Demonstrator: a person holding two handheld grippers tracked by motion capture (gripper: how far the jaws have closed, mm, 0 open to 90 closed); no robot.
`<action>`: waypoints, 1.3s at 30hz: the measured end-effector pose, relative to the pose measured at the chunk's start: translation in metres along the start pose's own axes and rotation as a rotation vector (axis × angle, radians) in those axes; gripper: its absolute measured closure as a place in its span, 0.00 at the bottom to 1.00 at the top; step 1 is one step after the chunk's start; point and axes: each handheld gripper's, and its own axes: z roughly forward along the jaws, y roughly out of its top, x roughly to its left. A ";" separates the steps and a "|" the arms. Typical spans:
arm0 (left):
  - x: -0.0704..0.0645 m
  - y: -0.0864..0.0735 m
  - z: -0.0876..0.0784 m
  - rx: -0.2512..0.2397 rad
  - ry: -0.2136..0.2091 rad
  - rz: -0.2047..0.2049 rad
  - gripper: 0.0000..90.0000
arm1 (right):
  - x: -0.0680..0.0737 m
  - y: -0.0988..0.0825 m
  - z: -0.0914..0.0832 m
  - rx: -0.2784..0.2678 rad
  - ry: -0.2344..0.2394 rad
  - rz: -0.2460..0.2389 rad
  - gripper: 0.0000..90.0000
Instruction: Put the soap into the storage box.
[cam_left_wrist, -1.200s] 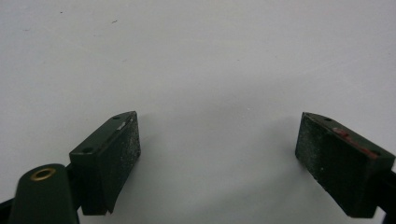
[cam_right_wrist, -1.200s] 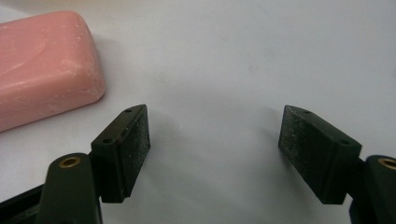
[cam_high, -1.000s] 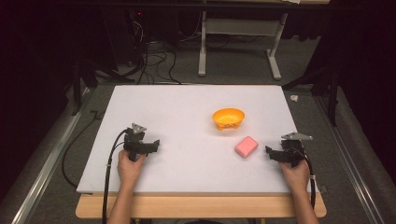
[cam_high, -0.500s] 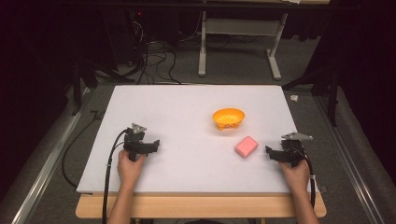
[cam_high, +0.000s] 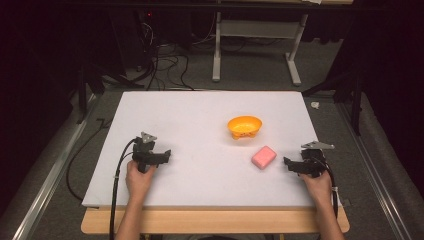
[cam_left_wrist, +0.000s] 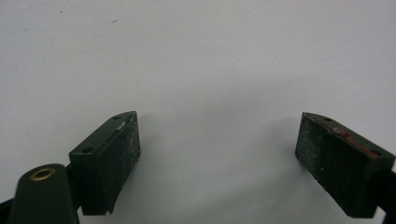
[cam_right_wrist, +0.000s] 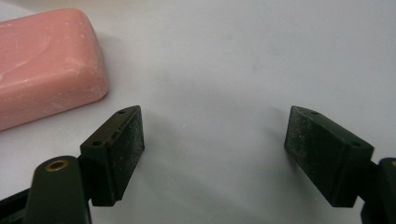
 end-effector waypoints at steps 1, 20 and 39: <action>0.000 0.000 0.000 0.000 0.000 0.000 0.16 | 0.000 0.000 0.000 0.000 0.000 0.000 0.23; 0.000 0.000 0.000 0.002 -0.001 0.002 0.16 | 0.010 0.004 -0.016 -0.055 0.015 0.005 0.21; 0.000 0.000 0.000 0.002 0.000 0.002 0.16 | 0.036 0.005 -0.029 -0.097 0.109 -0.050 0.18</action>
